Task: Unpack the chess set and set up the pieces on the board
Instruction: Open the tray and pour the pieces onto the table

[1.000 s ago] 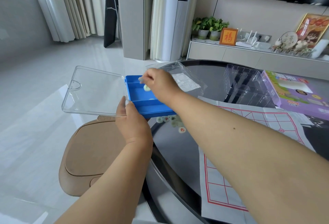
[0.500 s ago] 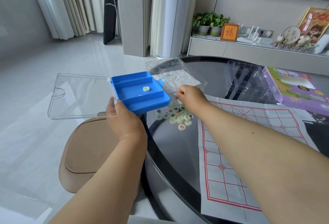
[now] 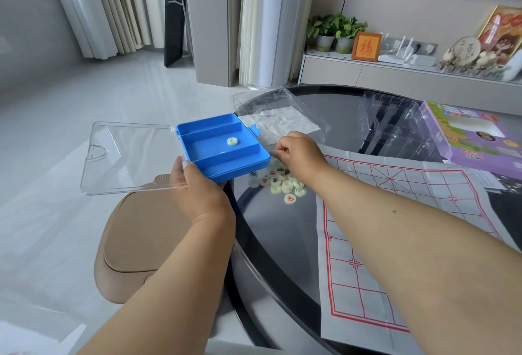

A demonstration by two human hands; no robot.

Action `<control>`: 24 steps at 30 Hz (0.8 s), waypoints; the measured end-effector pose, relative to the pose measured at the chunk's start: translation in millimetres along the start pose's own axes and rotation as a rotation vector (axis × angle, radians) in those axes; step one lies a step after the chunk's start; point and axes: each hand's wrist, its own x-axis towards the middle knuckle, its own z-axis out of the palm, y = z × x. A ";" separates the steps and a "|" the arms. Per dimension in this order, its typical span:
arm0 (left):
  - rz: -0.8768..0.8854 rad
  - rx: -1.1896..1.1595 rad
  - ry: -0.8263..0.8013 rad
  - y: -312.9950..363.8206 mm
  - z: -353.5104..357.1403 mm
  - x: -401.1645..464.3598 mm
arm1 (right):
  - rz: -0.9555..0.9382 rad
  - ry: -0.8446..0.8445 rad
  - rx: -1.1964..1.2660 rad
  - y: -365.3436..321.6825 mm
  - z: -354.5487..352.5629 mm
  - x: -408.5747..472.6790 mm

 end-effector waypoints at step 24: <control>-0.019 -0.014 -0.014 1.8 0.5 0.2 | 0.515 0.199 1.028 -2.9 -19.3 4.8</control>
